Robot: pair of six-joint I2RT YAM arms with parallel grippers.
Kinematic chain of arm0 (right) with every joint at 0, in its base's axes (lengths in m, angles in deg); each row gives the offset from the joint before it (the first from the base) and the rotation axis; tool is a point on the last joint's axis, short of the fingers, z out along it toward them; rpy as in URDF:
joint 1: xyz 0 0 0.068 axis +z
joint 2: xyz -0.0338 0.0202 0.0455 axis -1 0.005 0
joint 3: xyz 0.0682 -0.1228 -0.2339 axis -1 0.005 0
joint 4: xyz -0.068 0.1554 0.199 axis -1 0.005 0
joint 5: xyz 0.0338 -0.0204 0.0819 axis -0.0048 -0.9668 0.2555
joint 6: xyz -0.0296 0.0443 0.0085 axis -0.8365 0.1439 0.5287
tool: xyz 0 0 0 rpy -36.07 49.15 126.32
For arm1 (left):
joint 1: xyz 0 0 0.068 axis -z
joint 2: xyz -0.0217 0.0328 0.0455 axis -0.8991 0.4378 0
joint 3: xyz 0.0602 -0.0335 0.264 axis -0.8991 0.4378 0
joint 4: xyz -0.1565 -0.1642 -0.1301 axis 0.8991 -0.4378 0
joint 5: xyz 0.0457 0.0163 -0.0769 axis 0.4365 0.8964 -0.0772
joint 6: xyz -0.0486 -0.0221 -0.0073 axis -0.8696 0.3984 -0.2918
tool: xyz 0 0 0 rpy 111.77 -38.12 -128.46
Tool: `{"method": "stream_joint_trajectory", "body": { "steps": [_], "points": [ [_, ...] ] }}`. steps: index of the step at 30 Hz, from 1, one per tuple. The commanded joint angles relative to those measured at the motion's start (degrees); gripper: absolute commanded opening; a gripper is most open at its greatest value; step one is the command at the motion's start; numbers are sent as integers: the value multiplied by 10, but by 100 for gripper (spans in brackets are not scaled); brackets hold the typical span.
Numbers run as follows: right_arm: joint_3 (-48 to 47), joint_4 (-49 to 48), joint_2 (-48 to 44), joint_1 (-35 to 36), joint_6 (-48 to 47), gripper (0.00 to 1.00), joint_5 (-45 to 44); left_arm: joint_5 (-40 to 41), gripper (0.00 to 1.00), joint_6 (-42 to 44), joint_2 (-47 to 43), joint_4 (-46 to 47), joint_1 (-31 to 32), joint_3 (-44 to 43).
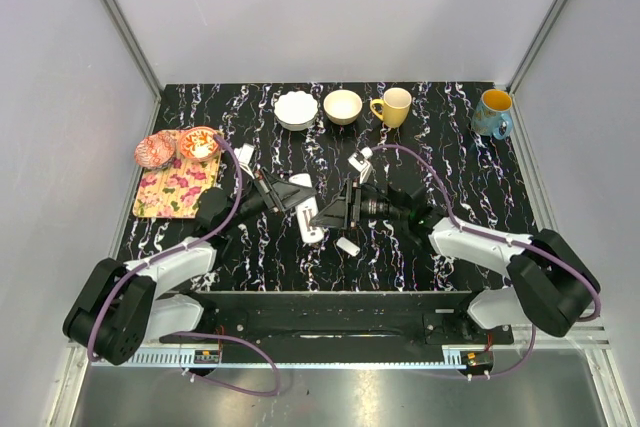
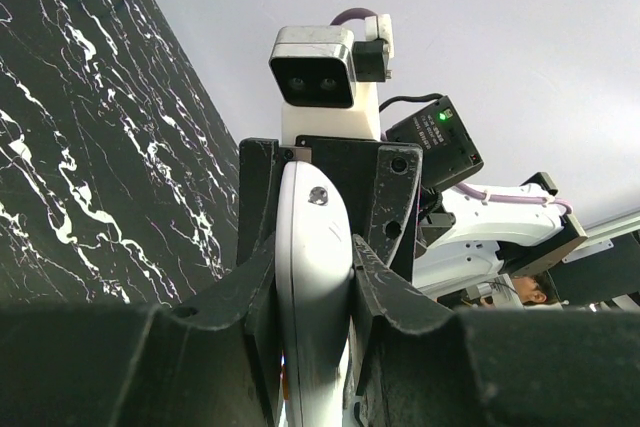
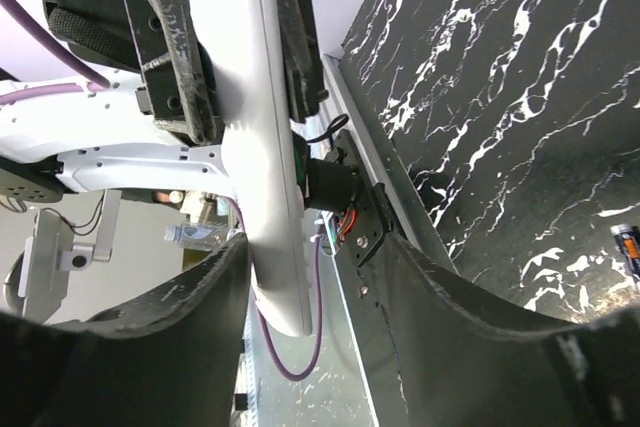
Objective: Load the batteries into the remote control
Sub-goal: Adjust the remote control.
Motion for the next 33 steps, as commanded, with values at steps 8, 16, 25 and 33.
{"method": "stream_joint_trajectory", "body": {
  "steps": [8,16,25,33],
  "points": [
    [-34,-65,18,13,31,34,47,-41,7,3,12,45,-3,-29],
    [-35,-26,6,13,12,5,53,-78,18,1,17,33,-4,-43],
    [-49,21,-5,12,-14,0,73,-109,37,14,10,-5,-3,-59],
    [-52,50,-17,8,-32,0,85,-128,36,31,1,-25,-3,-58]
  ]
}}
